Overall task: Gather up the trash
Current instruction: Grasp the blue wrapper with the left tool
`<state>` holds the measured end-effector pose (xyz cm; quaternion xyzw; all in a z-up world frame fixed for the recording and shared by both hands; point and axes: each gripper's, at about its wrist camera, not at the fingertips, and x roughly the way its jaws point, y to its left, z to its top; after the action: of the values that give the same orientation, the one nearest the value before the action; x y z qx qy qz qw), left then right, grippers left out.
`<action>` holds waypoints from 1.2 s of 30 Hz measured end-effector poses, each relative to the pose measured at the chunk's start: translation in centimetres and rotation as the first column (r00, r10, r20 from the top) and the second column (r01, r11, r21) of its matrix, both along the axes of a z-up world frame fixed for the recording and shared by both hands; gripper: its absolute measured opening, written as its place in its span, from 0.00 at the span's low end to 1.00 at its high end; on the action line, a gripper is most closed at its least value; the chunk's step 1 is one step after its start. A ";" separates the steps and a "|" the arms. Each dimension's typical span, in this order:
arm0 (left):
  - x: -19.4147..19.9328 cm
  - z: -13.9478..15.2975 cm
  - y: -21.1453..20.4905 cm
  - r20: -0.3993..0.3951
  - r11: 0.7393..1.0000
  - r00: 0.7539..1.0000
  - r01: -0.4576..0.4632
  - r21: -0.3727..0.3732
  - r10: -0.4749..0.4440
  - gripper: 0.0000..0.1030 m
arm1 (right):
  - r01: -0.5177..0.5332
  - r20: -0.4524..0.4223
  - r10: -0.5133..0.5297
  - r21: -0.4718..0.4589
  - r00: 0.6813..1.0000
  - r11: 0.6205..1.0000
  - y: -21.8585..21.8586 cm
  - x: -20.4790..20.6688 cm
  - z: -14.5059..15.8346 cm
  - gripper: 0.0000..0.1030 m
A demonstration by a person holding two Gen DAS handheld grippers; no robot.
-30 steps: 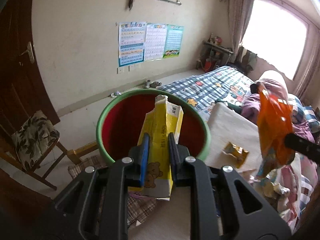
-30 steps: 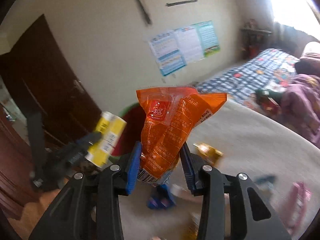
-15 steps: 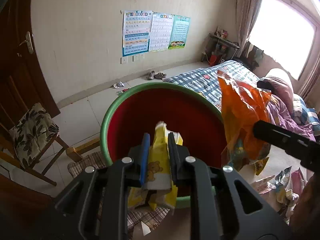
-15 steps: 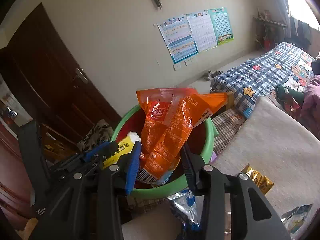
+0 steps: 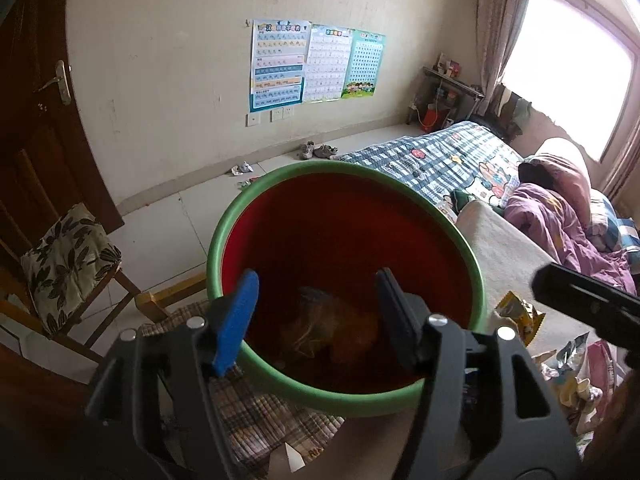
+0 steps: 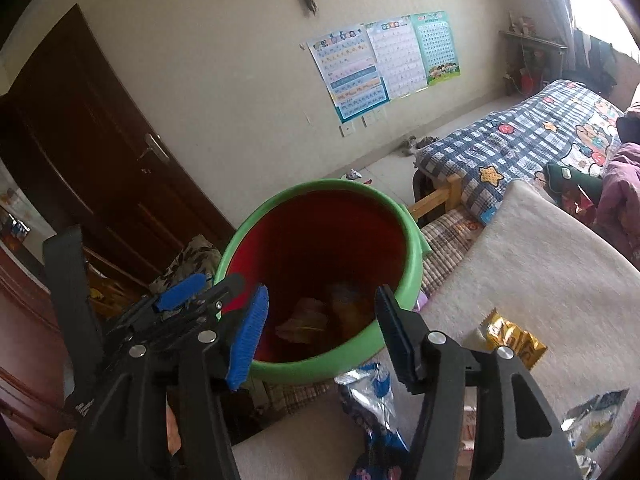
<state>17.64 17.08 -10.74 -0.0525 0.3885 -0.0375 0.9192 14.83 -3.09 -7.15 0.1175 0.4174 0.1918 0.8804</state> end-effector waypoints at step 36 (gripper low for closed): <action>-5.7 -7.4 -12.7 -0.221 0.973 0.947 0.224 -0.063 -0.233 0.38 | 0.337 -0.048 -0.345 -0.136 0.937 0.932 -14.2 -18.2 -4.4 0.59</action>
<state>11.92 4.42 -18.13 -0.0279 0.4935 -0.1446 0.8572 -3.36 -17.33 -11.57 0.1394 0.4329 0.0052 0.8906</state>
